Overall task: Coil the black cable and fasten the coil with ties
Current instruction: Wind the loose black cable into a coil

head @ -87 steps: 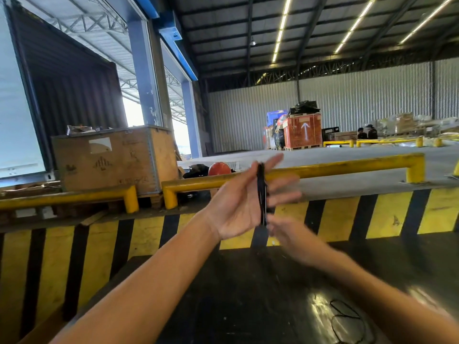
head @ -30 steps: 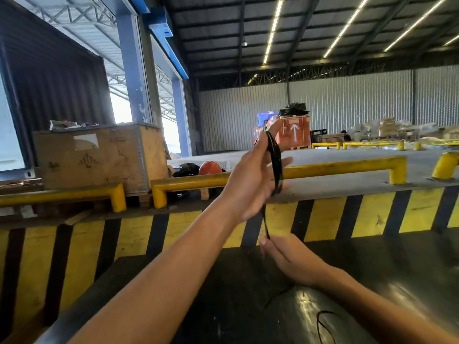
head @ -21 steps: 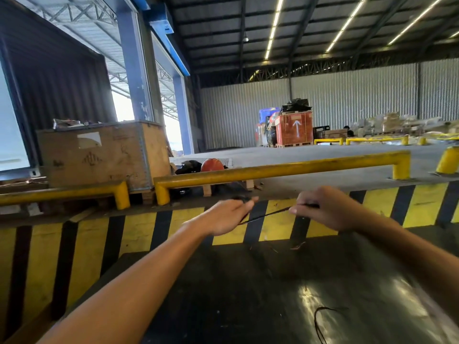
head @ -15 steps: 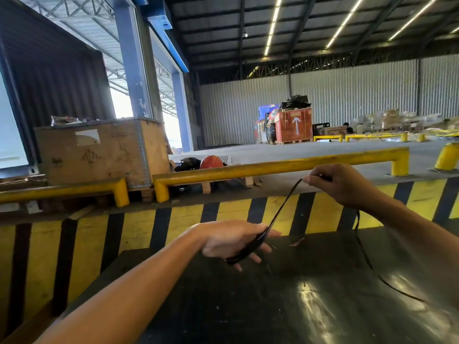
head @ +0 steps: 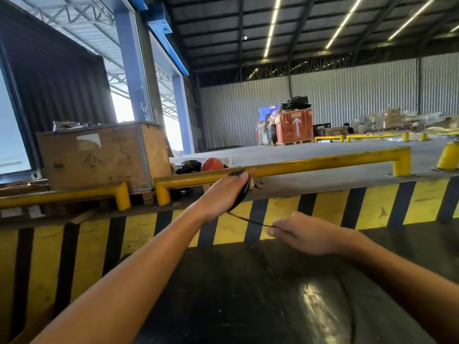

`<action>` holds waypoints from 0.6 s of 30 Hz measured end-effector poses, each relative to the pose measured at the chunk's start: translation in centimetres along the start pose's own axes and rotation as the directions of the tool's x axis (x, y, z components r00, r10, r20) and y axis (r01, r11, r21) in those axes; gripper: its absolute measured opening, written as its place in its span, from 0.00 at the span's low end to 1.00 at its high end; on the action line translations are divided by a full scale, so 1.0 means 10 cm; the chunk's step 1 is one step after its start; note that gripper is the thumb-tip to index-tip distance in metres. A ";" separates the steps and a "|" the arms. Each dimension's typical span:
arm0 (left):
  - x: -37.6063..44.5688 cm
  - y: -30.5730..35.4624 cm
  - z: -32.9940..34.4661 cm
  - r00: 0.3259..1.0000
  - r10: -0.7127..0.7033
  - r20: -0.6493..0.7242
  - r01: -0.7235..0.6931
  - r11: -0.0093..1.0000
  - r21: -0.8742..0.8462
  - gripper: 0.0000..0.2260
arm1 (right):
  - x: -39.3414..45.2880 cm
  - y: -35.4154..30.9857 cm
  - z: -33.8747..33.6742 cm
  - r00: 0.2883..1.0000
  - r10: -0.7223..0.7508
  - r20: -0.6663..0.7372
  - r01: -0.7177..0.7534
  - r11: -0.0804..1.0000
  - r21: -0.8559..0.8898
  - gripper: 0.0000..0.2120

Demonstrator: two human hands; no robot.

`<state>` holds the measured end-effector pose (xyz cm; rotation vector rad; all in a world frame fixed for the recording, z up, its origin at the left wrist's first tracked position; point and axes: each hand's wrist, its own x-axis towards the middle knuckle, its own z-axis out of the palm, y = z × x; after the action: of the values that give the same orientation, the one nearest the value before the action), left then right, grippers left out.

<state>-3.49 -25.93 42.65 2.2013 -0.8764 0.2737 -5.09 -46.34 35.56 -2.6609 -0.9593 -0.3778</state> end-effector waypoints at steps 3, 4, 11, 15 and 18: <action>-0.16 -0.32 0.06 0.960 -0.192 0.205 0.109 0.928 0.356 0.18 | -0.03 0.27 -0.36 0.999 0.038 -0.023 -0.040 0.993 -0.114 0.15; -0.22 -0.40 0.09 0.918 -0.277 0.284 0.159 0.913 0.376 0.18 | -0.04 0.37 -0.46 0.996 0.060 -0.059 -0.067 0.990 -0.121 0.14; -0.47 -0.36 0.28 0.601 -0.251 0.759 0.500 0.859 -0.112 0.18 | -0.04 0.59 -0.50 0.886 0.172 -0.430 -0.211 0.976 -0.044 0.14; -0.40 -0.03 0.29 0.661 0.192 0.726 0.525 0.572 -0.630 0.21 | 0.01 0.52 -0.20 0.854 0.297 -0.427 -0.307 0.950 0.047 0.16; -0.24 0.22 0.23 0.877 0.260 0.403 0.332 0.277 -0.901 0.22 | 0.03 0.34 0.22 0.926 0.313 -0.211 -0.322 0.947 -0.006 0.18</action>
<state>-6.87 -27.46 41.21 1.0292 -0.8738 -0.7629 -2.33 -47.88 33.02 -2.6830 -0.4514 -0.5886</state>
